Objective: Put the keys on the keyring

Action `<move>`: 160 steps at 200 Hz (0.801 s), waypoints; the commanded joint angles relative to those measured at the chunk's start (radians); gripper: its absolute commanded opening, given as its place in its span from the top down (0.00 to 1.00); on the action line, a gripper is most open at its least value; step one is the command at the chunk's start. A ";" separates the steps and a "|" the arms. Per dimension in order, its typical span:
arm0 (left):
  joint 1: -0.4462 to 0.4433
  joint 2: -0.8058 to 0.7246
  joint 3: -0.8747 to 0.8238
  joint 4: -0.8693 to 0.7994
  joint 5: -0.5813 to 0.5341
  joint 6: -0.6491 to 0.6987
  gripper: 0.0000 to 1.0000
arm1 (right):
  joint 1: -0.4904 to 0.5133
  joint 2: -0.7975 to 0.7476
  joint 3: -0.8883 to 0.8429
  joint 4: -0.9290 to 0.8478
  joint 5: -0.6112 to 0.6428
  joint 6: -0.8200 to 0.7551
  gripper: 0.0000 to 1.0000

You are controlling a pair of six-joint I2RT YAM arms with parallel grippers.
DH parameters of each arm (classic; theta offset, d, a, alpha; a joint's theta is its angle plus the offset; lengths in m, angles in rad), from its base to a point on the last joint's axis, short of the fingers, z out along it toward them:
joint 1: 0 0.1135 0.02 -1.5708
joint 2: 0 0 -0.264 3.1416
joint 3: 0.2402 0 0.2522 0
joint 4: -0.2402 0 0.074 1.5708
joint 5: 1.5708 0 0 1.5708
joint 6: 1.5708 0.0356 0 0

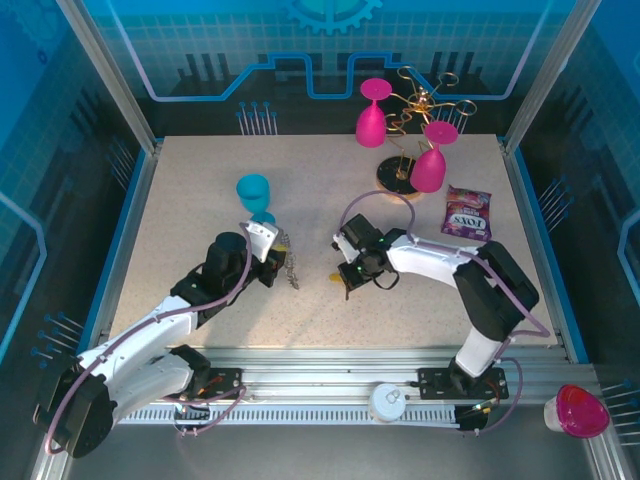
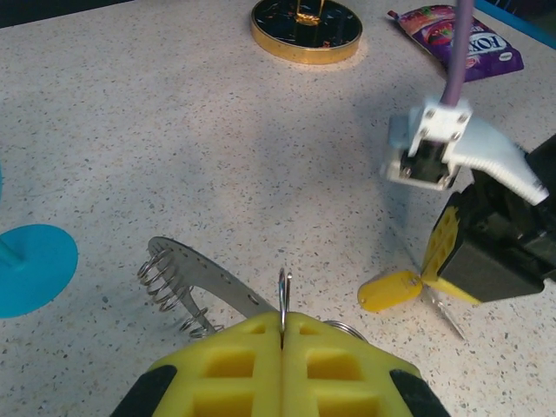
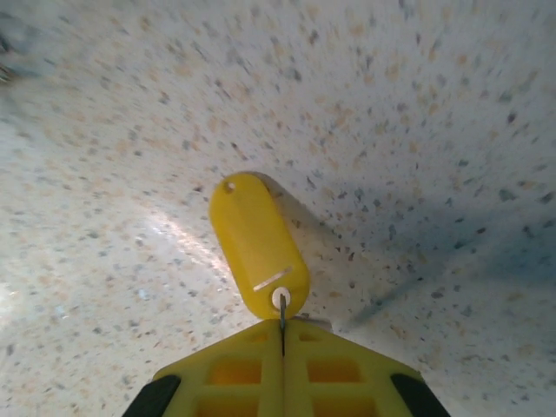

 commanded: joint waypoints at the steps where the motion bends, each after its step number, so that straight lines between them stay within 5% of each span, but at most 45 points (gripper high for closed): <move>1: -0.009 0.001 0.039 0.035 0.060 0.050 1.00 | -0.012 -0.149 -0.042 0.060 -0.038 -0.093 1.00; 64: -0.031 -0.003 0.025 0.105 0.244 0.215 1.00 | -0.007 -0.498 -0.253 0.309 -0.247 -0.428 1.00; 120: -0.043 -0.014 -0.060 0.246 0.414 0.285 1.00 | -0.007 -0.508 -0.239 0.307 -0.439 -0.484 1.00; 160: -0.054 -0.017 -0.062 0.219 0.437 0.333 1.00 | -0.006 -0.500 -0.233 0.321 -0.428 -0.522 1.00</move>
